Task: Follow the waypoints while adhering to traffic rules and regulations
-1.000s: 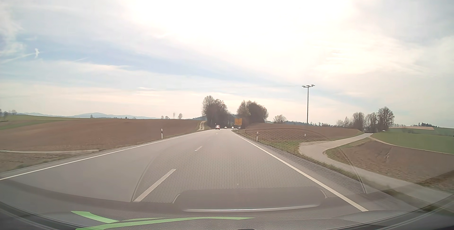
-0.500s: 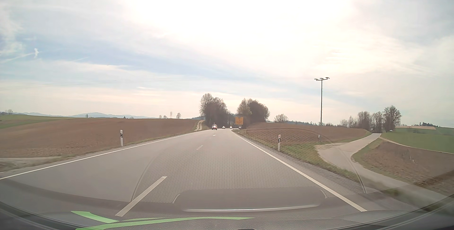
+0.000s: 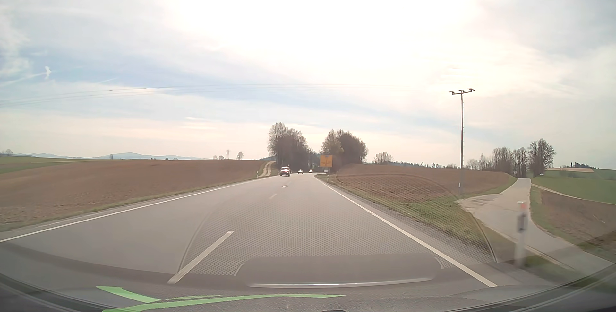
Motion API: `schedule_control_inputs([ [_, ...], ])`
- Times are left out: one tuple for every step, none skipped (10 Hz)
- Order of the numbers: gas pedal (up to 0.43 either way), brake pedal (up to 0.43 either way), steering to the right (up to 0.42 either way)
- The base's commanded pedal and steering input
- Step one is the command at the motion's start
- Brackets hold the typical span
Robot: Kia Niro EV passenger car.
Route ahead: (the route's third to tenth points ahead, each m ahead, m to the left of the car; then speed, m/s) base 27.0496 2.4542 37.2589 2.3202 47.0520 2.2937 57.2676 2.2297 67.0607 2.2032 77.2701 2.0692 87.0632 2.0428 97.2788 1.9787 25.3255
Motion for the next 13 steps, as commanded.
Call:
schedule_control_inputs([
  [0.15, 0.0, 0.003],
  [0.15, 0.0, 0.002],
  [0.15, 0.0, 0.002],
  [0.15, 0.0, 0.001],
  [0.157, 0.0, 0.001],
  [0.157, 0.0, 0.001],
  [0.157, 0.0, 0.001],
  [0.157, 0.0, 0.001],
  [0.157, 0.0, 0.001],
  [0.157, 0.0, 0.001],
  [0.157, 0.0, 0.001],
  [0.169, 0.0, 0.002],
  [0.169, 0.0, 0.002],
])
